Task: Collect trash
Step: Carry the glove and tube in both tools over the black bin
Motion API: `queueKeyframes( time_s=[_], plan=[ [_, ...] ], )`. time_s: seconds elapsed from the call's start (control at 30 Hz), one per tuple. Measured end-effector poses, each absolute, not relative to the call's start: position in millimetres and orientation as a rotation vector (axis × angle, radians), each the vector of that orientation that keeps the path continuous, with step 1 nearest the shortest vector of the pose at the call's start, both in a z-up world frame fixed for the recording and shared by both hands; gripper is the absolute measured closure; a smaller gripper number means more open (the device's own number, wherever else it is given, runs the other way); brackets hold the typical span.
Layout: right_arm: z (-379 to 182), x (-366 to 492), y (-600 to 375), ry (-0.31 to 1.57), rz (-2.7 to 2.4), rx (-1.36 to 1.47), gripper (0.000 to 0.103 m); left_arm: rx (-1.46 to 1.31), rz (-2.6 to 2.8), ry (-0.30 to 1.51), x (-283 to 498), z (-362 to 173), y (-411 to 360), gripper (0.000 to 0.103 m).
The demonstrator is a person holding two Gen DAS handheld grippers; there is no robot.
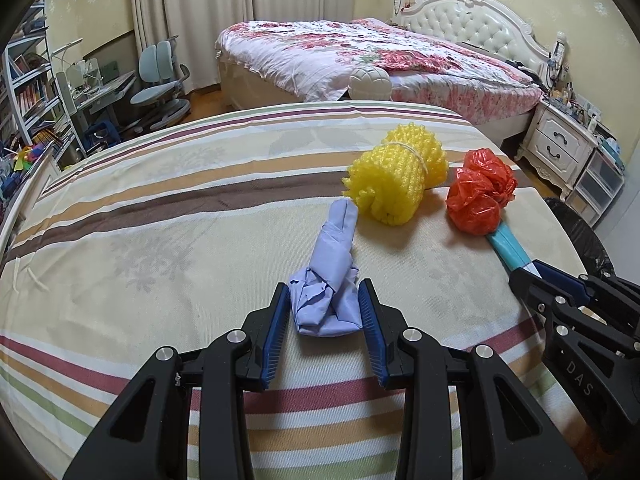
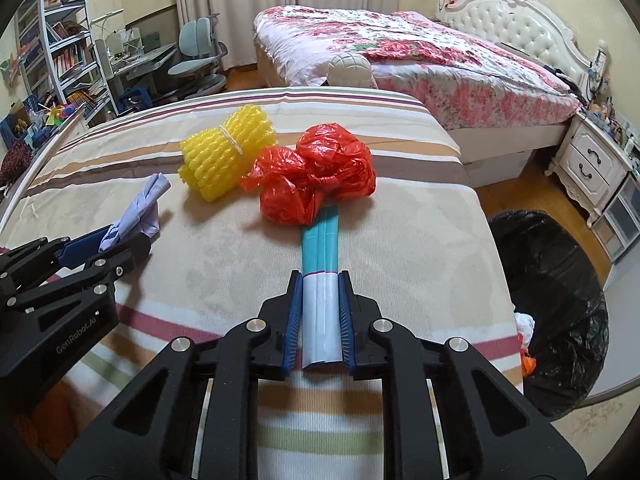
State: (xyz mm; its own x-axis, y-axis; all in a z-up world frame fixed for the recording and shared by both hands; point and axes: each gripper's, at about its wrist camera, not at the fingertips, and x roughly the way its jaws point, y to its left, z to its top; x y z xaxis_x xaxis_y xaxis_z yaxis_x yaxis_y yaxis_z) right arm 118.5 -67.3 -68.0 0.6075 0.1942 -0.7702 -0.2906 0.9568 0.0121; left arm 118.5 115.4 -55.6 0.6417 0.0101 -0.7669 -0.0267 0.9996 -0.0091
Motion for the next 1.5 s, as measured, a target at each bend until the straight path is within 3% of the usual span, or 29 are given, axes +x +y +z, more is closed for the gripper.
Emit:
queueKeyframes(
  time_s=[1.5],
  plan=[
    [-39,77,-207,0.749,0.06,0.051,0.087,0.069,-0.177,0.793,104,-26,-9,0.067]
  ],
)
